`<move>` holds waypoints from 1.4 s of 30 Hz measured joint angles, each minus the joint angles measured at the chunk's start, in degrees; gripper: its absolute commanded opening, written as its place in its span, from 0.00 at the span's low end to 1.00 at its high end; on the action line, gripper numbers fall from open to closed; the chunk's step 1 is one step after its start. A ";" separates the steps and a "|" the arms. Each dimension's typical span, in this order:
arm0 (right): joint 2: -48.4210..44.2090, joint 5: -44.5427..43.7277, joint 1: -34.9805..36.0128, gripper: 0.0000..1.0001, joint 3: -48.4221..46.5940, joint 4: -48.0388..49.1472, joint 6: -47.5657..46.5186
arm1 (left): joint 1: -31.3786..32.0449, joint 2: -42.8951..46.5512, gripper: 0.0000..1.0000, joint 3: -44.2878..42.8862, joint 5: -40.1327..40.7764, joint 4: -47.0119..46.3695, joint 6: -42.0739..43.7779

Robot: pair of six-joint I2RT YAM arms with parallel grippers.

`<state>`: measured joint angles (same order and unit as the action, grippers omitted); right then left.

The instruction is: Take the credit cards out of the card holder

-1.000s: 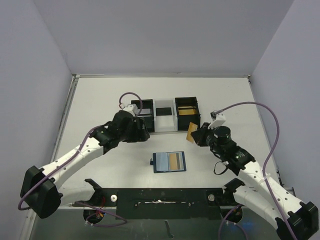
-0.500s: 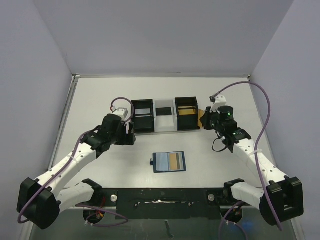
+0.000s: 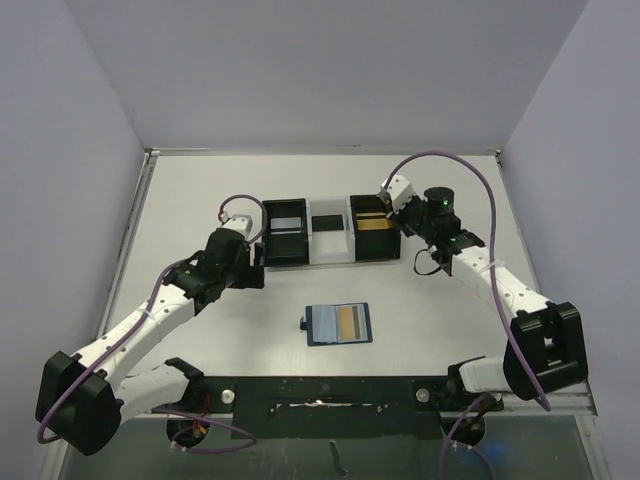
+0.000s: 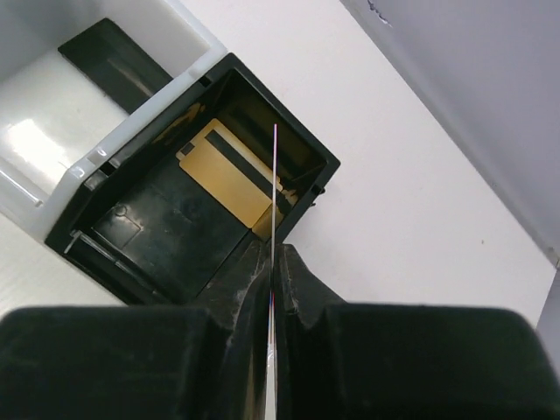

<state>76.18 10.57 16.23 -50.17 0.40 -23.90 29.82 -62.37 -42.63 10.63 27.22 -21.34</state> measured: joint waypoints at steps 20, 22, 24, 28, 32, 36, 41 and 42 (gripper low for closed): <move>17.09 4.02 3.74 0.00 -7.72 -2.49 -25.16 | -1.46 0.92 0.73 0.00 2.43 -0.02 0.07; 18.03 4.04 3.80 0.00 -8.04 -3.04 -25.90 | -1.51 0.96 0.73 0.00 2.38 -0.04 0.07; 18.95 4.00 3.78 0.02 -8.85 -3.37 -26.53 | -1.55 0.98 0.73 0.00 2.16 -0.07 0.09; 19.98 3.74 3.78 0.03 -9.81 -3.04 -27.06 | -1.55 0.94 0.73 0.00 1.42 -0.11 0.17; 21.31 3.43 3.74 0.03 -11.32 -3.10 -28.33 | -1.55 0.63 0.73 0.00 0.98 -0.15 0.37; 22.53 3.30 3.74 0.03 -12.22 -3.04 -28.94 | -1.55 0.61 0.73 0.00 0.94 -0.22 0.61; 25.05 2.12 3.69 0.03 -13.97 -2.86 -30.58 | -1.55 0.42 0.73 0.00 0.90 -0.26 0.70; 25.79 1.81 3.69 0.03 -14.36 -2.84 -31.17 | -1.55 0.31 0.73 0.00 0.87 -0.26 0.72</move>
<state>101.97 12.38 19.92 -64.53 -2.44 -55.07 28.27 -62.06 -42.63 11.51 26.96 -20.62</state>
